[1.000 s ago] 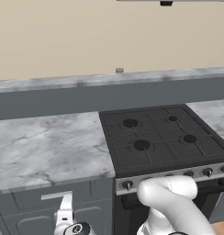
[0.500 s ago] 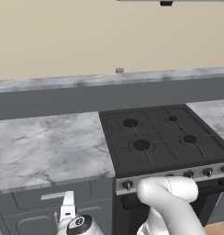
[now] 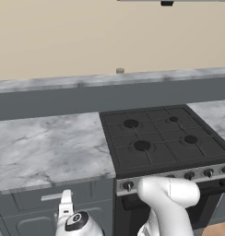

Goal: Take the tongs from the drawer on the left and place them on the dining counter next to the tray containing the kebab skewer.

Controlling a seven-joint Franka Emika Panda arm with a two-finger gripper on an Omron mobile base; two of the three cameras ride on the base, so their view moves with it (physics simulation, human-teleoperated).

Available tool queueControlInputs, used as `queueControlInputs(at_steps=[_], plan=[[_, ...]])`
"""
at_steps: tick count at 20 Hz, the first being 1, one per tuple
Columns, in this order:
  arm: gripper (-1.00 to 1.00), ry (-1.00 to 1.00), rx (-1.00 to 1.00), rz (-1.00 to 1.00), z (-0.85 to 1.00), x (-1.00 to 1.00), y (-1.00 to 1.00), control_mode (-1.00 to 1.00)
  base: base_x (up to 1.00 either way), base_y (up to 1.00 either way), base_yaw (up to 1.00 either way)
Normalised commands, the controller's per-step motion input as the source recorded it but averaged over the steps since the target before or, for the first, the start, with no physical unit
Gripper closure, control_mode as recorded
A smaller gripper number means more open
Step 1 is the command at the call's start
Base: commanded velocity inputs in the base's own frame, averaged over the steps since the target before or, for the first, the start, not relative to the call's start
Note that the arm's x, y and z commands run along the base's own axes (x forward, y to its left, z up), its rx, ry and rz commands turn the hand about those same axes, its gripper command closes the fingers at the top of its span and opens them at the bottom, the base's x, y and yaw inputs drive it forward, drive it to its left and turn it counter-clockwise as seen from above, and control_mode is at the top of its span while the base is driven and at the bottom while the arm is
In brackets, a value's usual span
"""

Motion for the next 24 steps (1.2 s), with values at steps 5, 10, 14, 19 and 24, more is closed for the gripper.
queueControlInputs(at_steps=[5,10,14,19,24], plan=[[-1.0,-0.06,0.0,0.0,-0.32,0.17,0.3,-1.0,0.0,0.0,0.0],[-1.0,0.0,0.0,0.0,-0.28,0.25,0.14,-1.0,0.0,0.0,0.0],[-1.0,0.0,0.0,0.0,-0.19,0.27,0.1,-1.0,0.0,0.0,0.0],[-1.0,0.0,0.0,0.0,-0.14,0.25,0.08,-1.0,0.0,0.0,0.0],[-1.0,0.0,0.0,0.0,-0.22,0.27,0.05,-1.0,0.0,0.0,0.0]])
